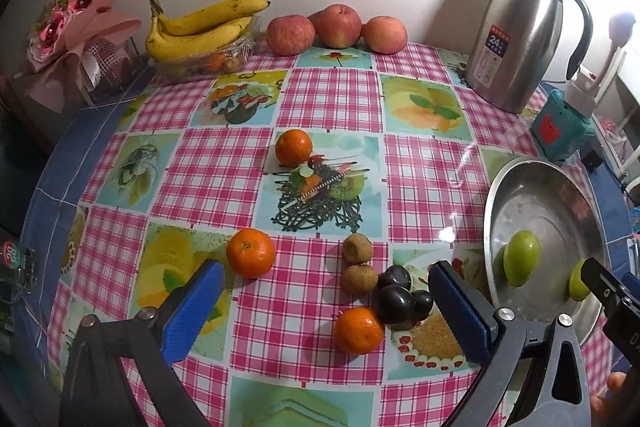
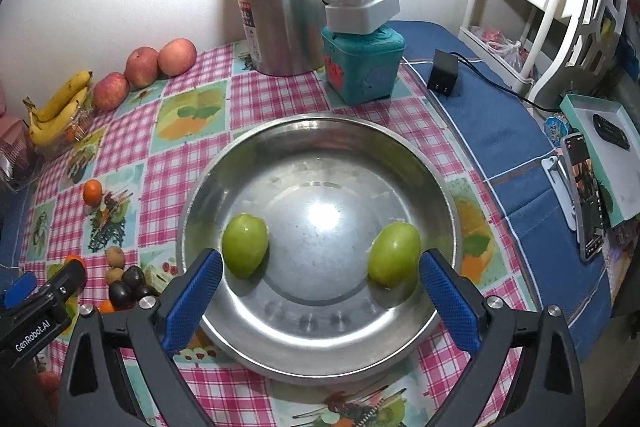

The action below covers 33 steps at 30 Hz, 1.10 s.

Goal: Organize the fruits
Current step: 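Withdraw both tools from the bowl back toward the remaining fruits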

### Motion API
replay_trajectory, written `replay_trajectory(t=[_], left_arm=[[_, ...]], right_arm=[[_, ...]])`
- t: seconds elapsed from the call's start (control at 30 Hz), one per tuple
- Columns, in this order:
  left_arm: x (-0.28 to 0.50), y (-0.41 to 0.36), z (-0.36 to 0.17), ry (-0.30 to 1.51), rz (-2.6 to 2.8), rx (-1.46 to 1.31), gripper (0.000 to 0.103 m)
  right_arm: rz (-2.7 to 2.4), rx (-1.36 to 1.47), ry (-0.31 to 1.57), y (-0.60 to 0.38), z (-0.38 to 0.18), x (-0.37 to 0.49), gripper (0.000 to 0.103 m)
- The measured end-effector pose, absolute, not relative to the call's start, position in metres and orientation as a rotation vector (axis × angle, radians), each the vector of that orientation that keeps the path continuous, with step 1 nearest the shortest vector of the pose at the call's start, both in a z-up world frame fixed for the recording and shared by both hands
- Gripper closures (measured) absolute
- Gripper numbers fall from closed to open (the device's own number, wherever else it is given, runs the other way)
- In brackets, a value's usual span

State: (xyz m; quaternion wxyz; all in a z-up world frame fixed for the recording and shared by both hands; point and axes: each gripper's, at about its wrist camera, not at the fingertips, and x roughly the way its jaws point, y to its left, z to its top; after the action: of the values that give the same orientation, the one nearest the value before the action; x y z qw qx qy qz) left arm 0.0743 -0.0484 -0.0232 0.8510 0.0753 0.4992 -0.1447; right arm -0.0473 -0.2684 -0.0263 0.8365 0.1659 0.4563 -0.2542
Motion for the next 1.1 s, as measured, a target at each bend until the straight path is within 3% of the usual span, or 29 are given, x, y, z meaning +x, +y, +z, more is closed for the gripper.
replay_trajectory(t=[0.7,1.1], left_arm=[[0.107,0.013,-0.007,0.966,-0.194,0.242,0.000],[0.125,0.056,-0.008,1.025,-0.157,0.105,0.000]], right_arm=[[-0.368,0.412,0.929,-0.236,-0.030,-0.033,0.004],[-0.221,0.394,0.908,-0.185,-0.016,-0.009,0.004]])
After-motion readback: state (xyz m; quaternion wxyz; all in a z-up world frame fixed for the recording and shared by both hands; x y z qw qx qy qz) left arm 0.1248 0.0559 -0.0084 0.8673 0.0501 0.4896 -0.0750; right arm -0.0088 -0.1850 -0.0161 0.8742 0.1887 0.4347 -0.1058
